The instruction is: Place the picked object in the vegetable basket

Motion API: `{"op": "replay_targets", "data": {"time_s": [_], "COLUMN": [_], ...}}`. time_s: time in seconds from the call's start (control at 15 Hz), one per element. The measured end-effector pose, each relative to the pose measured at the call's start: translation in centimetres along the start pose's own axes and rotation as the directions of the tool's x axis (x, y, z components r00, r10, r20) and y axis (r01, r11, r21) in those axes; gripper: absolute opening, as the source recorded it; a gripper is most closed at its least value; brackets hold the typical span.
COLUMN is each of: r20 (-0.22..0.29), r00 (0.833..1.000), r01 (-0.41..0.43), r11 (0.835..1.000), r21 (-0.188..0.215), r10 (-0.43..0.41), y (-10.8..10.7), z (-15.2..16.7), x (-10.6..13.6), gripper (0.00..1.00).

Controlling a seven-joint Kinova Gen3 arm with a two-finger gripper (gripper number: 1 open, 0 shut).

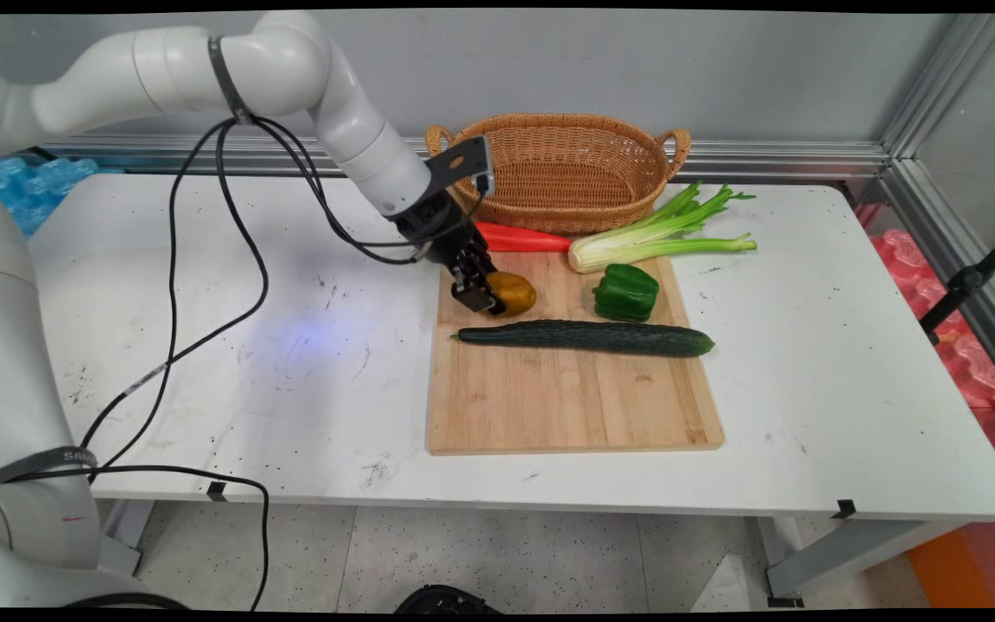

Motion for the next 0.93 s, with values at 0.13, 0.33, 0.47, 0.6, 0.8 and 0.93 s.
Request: {"op": "replay_targets", "data": {"time_s": [0.13, 0.33, 0.47, 0.6, 0.8, 0.93], "r20": [0.002, 0.003, 0.001, -0.008, -0.038, -0.070], "r00": [1.000, 1.000, 0.999, 0.997, 0.988, 0.976], "r01": [0.002, 0.016, 0.041, 0.077, 0.156, 0.217], "r11": [1.000, 0.999, 0.998, 0.993, 0.975, 0.953], "r21": [0.009, 0.029, 0.056, 0.089, 0.158, 0.213], "r10": [-0.002, -0.016, -0.041, -0.077, -0.152, -0.207], "y": [0.0, 0.1, 0.4, 0.5, 0.0, -0.9], "z": [-1.3, -3.5, -5.9, -8.1, -11.0, -12.6], "x": [0.4, 1.4, 2.6, 3.7, 5.2, 6.0], "gripper": [0.00, 0.00, 0.00, 0.00, 0.00, 0.00]}}
